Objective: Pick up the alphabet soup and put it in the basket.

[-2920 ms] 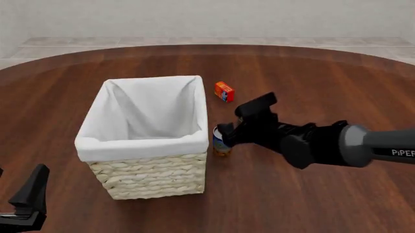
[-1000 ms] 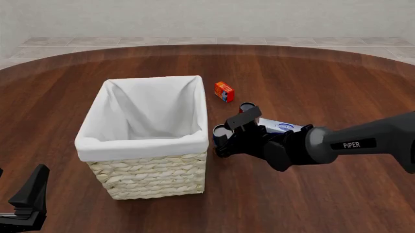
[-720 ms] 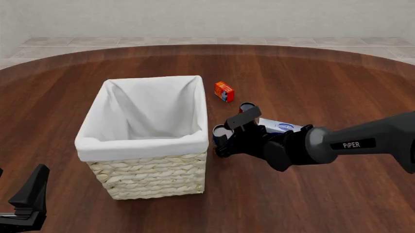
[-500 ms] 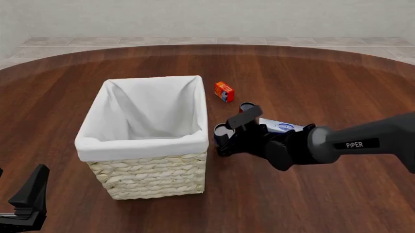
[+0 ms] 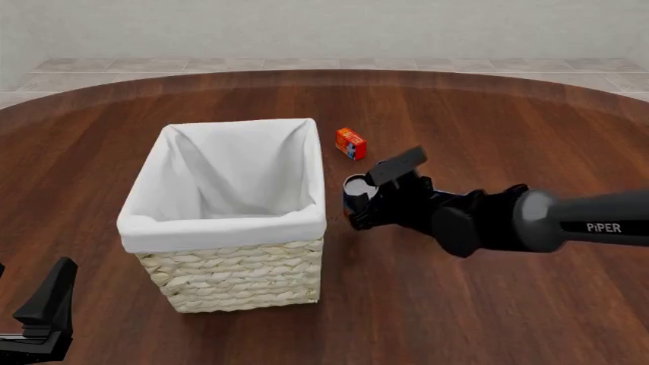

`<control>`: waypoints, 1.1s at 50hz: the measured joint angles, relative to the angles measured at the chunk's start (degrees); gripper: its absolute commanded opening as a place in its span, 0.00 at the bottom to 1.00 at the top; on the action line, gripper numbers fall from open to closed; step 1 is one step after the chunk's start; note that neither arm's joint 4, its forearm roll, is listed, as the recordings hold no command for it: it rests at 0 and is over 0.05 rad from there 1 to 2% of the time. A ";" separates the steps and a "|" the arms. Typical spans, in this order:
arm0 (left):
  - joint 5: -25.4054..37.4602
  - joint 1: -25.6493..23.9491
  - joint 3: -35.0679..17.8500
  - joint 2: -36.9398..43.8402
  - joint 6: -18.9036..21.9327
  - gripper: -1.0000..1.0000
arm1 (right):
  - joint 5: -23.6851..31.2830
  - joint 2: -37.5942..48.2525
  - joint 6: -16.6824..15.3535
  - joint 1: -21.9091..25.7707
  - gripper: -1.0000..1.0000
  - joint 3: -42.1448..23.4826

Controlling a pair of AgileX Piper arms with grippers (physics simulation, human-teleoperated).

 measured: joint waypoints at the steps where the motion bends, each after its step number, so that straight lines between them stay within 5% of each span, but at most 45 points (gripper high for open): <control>1: 0.00 0.00 0.00 0.00 0.00 1.00 | 0.10 -0.32 -0.06 -0.06 0.00 0.05; 31: 0.00 0.00 0.00 0.00 0.00 1.00 | 7.75 -14.17 -3.07 -1.50 0.00 -0.57; 55: 0.00 0.00 0.00 0.00 0.00 1.00 | 20.95 -21.27 -6.50 0.34 0.00 -10.52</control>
